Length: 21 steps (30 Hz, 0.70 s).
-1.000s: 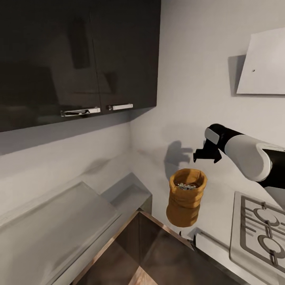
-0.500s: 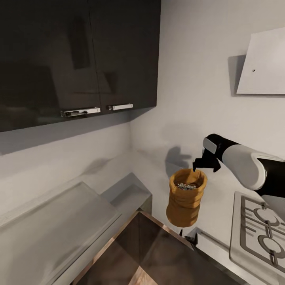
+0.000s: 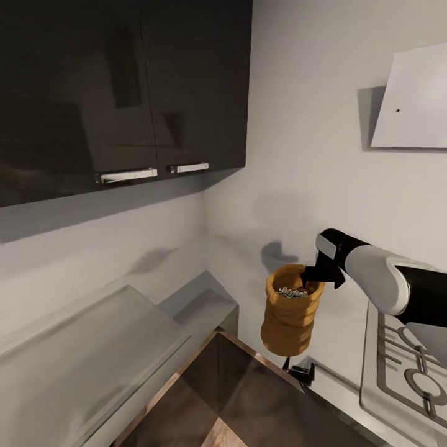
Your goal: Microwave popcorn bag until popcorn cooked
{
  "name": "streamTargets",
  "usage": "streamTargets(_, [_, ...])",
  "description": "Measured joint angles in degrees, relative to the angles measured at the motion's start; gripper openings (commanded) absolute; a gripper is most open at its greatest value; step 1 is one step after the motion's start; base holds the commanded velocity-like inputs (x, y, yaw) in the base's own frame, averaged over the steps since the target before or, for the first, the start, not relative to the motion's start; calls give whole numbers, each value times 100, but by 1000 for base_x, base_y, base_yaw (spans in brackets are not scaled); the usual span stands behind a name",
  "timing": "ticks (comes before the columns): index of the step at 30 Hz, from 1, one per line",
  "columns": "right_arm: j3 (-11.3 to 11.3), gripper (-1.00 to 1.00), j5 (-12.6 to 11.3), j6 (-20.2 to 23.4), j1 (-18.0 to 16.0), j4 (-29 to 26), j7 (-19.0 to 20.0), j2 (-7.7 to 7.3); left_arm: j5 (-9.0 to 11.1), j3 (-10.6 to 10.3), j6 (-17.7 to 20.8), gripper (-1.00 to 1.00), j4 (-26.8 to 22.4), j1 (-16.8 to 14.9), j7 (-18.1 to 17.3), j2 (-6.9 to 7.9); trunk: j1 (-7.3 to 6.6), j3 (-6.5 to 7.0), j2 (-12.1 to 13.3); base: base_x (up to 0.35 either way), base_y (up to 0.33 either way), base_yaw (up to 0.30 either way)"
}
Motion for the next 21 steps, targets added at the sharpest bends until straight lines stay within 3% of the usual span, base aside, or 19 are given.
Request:
streamTargets(6, [-53,100,-7,13,16,-3,-6,-1,0,0,0,100,-1,0,2,0,0,0,0,1,0,0])
streamTargets(13, [-503,100,-7,64,17,-9,-24,-17,0,0,-3,100,0,0,-1,0,-2,0,-1,159,0,0])
streamTargets(21, [-556,100,2,137,17,-9,-26,-54,0,0,-3,100,0,0,-2,0,0,0,0,37,0,0])
